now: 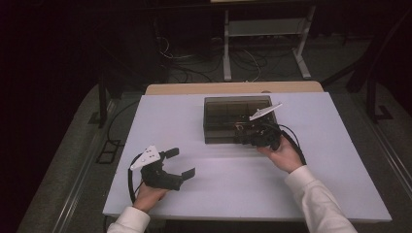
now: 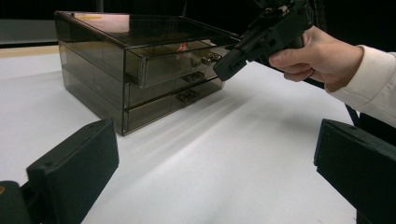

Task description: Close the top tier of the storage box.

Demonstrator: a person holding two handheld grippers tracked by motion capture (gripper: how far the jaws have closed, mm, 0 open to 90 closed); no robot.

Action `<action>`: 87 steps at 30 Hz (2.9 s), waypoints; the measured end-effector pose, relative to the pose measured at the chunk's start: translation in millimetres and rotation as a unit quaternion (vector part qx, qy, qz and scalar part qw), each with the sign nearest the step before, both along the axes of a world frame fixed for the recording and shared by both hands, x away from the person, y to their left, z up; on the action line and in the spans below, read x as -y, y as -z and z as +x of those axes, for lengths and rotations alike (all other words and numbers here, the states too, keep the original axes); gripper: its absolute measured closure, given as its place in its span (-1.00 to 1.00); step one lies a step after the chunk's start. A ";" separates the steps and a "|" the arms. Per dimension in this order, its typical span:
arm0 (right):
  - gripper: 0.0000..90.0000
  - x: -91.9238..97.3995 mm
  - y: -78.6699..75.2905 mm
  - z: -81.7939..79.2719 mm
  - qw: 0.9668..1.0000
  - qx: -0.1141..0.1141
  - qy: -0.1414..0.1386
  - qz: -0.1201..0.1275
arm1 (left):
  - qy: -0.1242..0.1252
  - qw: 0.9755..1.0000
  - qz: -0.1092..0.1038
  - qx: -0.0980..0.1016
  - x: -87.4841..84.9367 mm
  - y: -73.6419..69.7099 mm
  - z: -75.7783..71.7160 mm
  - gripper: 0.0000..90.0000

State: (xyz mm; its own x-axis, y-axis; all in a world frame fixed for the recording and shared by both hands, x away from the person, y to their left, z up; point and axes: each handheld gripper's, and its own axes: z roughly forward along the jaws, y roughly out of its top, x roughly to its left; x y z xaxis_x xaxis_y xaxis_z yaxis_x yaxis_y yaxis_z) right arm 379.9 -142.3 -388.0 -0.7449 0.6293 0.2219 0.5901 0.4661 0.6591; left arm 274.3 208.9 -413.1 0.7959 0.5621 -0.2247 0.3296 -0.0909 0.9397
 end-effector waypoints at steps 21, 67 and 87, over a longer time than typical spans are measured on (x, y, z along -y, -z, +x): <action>0.98 -0.8 5.0 10.0 1.000 0.004 0.019 0.015 | -0.001 1.000 -0.001 0.000 -0.4 -0.1 0.1 -1.00; -0.36 24.1 -7.1 -29.2 0.999 0.014 -0.009 0.031 | 0.001 1.000 0.004 0.001 0.2 0.0 0.0 -1.00; -1.00 67.8 -5.7 -57.0 0.997 0.039 0.027 0.061 | -0.002 1.000 0.003 0.000 0.5 0.3 0.1 -1.00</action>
State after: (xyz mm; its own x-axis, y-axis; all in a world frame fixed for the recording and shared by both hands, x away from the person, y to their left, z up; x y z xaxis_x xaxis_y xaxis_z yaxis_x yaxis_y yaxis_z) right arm 322.9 -210.1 -382.3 -0.7291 0.6404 0.2415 0.5569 0.3499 0.7533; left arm 274.4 208.4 -413.4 0.7941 0.5665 -0.2203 0.3291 -0.0960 0.9394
